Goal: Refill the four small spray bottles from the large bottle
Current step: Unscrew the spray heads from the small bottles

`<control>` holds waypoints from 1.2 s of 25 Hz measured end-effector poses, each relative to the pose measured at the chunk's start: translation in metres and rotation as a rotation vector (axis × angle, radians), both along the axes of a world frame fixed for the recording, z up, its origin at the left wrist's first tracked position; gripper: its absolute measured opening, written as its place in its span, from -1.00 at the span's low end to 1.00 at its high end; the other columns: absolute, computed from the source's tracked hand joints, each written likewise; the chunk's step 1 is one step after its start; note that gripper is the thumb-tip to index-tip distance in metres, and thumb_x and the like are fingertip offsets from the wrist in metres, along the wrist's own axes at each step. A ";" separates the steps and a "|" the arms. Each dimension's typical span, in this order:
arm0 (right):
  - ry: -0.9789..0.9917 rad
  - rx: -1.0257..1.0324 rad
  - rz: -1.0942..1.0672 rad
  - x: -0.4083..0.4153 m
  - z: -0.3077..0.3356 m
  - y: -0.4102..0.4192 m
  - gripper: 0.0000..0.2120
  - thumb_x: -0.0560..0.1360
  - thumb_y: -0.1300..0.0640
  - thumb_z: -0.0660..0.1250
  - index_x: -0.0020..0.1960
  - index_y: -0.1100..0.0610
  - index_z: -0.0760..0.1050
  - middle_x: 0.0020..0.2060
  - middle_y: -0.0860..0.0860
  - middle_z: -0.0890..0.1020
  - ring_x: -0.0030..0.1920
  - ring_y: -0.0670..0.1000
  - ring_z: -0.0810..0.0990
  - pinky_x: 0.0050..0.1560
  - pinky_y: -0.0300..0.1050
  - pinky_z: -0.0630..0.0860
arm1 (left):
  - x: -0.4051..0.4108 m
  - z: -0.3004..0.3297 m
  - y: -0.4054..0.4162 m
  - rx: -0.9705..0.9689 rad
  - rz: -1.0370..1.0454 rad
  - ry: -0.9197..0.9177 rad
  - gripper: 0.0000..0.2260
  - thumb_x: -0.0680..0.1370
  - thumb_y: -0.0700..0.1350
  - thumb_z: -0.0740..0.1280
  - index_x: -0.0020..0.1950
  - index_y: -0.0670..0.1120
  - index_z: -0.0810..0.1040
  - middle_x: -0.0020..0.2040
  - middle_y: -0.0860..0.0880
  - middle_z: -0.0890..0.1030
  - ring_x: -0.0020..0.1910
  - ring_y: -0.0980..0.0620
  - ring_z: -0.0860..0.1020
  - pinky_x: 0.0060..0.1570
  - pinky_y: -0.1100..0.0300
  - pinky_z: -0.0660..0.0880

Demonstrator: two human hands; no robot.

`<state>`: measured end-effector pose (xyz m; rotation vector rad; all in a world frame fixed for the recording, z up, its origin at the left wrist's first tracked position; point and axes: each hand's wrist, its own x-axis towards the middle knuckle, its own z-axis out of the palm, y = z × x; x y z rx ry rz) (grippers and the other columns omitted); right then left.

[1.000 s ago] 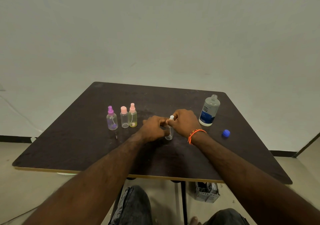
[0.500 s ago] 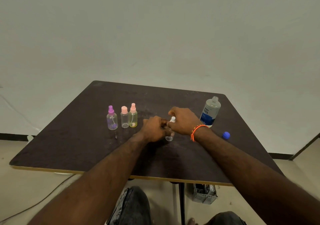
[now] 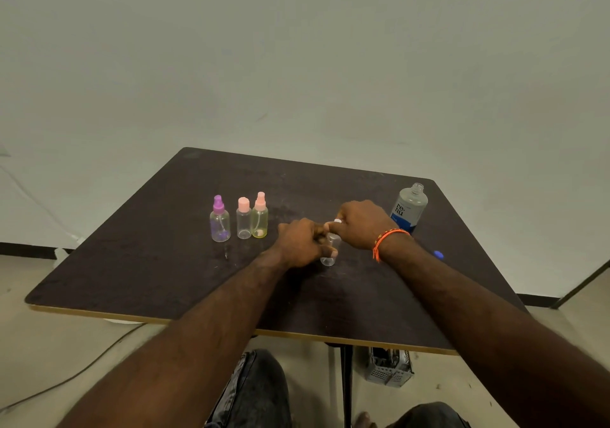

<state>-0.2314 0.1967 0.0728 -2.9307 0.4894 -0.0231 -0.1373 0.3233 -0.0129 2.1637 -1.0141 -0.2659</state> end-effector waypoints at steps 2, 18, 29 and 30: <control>0.032 0.048 0.040 0.001 0.000 -0.001 -0.87 0.57 0.12 0.34 0.12 0.05 0.55 0.09 0.06 0.63 0.06 0.04 0.59 0.07 -0.06 0.55 | 0.002 -0.002 0.000 -0.009 -0.005 0.025 -0.80 0.45 0.14 0.56 -0.10 0.04 0.69 -0.17 0.16 0.71 -0.01 0.20 0.60 0.29 -0.04 0.15; -0.050 -0.048 0.193 -0.003 0.015 0.004 -0.72 0.49 0.31 0.32 0.08 -0.02 0.59 0.13 0.03 0.62 0.13 0.06 0.57 0.10 -0.07 0.52 | 0.003 -0.003 0.001 -0.011 -0.032 0.047 -0.84 0.45 0.11 0.56 -0.14 0.07 0.69 -0.20 0.20 0.71 -0.03 0.25 0.62 0.29 -0.06 0.19; -0.490 0.016 -0.041 -0.028 0.055 -0.012 -0.94 0.42 0.08 0.36 -0.17 0.02 0.61 -0.20 -0.08 0.66 -0.13 0.00 0.58 -0.13 -0.10 0.47 | -0.003 0.002 0.005 0.021 -0.027 0.007 -0.81 0.46 0.15 0.54 0.00 0.12 0.71 -0.13 0.21 0.72 0.04 0.21 0.61 0.29 -0.06 0.16; -0.550 0.045 -0.089 -0.034 0.060 -0.020 -0.94 0.40 0.05 0.36 -0.21 0.02 0.59 -0.24 -0.10 0.64 -0.16 -0.02 0.57 -0.16 -0.10 0.48 | -0.003 0.003 0.005 0.036 -0.019 -0.009 -0.84 0.46 0.15 0.54 -0.03 0.13 0.70 -0.11 0.21 0.71 0.07 0.17 0.61 0.29 -0.07 0.17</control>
